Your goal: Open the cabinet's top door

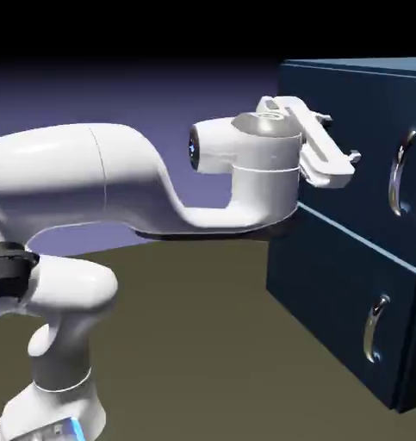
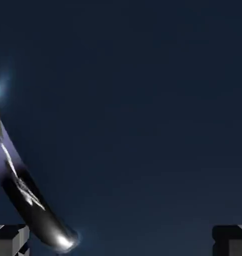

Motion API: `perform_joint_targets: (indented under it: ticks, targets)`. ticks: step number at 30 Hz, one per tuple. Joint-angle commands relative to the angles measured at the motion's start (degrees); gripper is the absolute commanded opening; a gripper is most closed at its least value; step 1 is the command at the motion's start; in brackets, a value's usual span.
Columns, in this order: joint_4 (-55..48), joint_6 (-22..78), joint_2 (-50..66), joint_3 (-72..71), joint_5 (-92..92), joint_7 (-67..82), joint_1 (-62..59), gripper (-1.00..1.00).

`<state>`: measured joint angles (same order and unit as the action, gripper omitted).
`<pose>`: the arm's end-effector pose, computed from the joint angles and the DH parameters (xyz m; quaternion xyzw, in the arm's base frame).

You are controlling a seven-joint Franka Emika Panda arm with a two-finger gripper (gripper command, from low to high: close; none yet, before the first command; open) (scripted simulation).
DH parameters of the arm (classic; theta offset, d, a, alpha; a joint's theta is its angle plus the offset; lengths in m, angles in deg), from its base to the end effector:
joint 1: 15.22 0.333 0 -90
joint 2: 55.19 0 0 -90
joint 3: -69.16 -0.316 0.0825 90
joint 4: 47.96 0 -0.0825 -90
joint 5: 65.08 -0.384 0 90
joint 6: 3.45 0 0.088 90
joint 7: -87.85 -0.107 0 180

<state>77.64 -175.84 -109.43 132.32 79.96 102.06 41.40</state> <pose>0.4257 -0.1363 0.5726 0.3811 0.6049 0.3985 0.5746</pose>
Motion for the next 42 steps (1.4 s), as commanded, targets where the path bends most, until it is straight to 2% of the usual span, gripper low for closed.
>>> perform_joint_targets:
  ticks: [1, 8, 10, 15, 16, 26, 34, 42]
  targets:
    - [-0.61, 0.03, -0.37, 1.09, 2.5, 0.97, 0.96, 0.0]
    - [-4.87, 0.22, -2.97, 8.68, 19.94, 7.79, 7.69, 0.0]
    - [-5.09, 0.23, -3.1, 9.07, 20.84, 8.14, 8.04, 0.0]
    - [-13.32, 0.77, -1.31, 14.81, 20.97, 8.45, 18.33, 0.0]
    - [-13.32, 0.77, -1.31, 14.82, 20.97, 8.45, 18.33, -1.0]
    - [1.44, 8.66, 4.95, 2.93, 20.16, -0.96, -0.35, -1.0]
    - [14.57, 15.66, 3.7, -10.18, 10.66, 1.99, -16.96, -1.0]
    - [28.49, 23.14, -2.8, -26.01, -4.18, 8.13, -33.13, -1.0]
